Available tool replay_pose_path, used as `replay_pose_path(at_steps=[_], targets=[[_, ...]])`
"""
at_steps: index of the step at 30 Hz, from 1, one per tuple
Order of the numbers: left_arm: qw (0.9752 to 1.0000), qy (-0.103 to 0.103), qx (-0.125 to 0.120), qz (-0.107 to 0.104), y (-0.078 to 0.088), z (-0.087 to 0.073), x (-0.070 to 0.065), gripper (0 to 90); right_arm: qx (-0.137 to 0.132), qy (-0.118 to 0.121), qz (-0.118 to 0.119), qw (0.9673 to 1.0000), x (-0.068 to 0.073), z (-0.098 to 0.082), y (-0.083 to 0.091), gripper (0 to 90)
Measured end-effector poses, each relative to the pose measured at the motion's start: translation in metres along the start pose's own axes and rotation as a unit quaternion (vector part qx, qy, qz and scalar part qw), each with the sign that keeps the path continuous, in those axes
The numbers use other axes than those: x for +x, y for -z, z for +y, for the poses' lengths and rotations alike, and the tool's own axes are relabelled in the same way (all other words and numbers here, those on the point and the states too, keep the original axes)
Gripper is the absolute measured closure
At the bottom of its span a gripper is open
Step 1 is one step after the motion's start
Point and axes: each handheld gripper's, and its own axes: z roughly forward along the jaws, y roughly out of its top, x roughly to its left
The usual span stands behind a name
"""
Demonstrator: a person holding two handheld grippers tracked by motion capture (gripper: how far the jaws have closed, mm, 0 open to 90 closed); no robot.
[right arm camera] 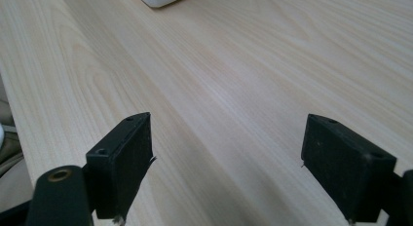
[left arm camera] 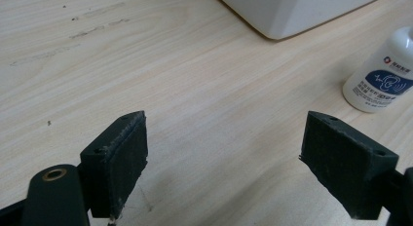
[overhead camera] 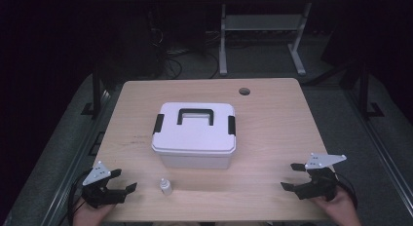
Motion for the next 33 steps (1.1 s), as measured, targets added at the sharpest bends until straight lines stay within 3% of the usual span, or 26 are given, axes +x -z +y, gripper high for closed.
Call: replay_pose_path(at_steps=[7, 14, 16, 18, 20, 21, 22, 28, 33], targets=[[1.0000, 0.000, -0.002, -0.003, 0.000, -0.001, -0.001, 17.2, 0.002, 0.001, 0.020, 0.9998, -0.009, 0.012, 0.003, 18.3], [1.0000, 0.004, -0.006, -0.005, 0.003, -0.001, 0.000, 17.2, 0.014, 0.024, 0.039, 0.9988, -0.015, 0.038, 0.010, 19.5], [0.9999, 0.004, -0.009, -0.004, 0.003, -0.001, 0.001, 17.2, 0.016, 0.037, 0.051, 0.9979, -0.019, 0.057, 0.013, 19.5], [0.9999, 0.005, -0.009, -0.004, 0.003, -0.001, 0.001, 17.2, 0.018, 0.043, 0.053, 0.9975, -0.020, 0.062, 0.013, 19.3], [0.9999, 0.005, -0.010, -0.004, 0.003, -0.001, 0.001, 17.2, 0.023, 0.055, 0.067, 0.9960, -0.023, 0.085, 0.013, 19.3], [0.9999, 0.005, -0.010, -0.004, 0.003, -0.001, 0.001, 17.2, 0.023, 0.055, 0.067, 0.9960, -0.023, 0.085, 0.013, 19.3], [0.9999, 0.006, -0.011, -0.003, 0.004, -0.001, 0.001, 17.2, 0.026, 0.064, 0.075, 0.9948, -0.024, 0.099, 0.010, 19.2], [0.9998, 0.007, -0.016, -0.003, 0.006, -0.002, 0.002, 17.1, 0.037, 0.098, 0.093, 0.9902, -0.023, 0.140, 0.003, 19.7], [0.9998, 0.006, -0.018, -0.005, 0.005, 0.000, 0.001, 17.2, 0.046, 0.116, 0.098, 0.9874, -0.023, 0.164, -0.002, 19.7]])
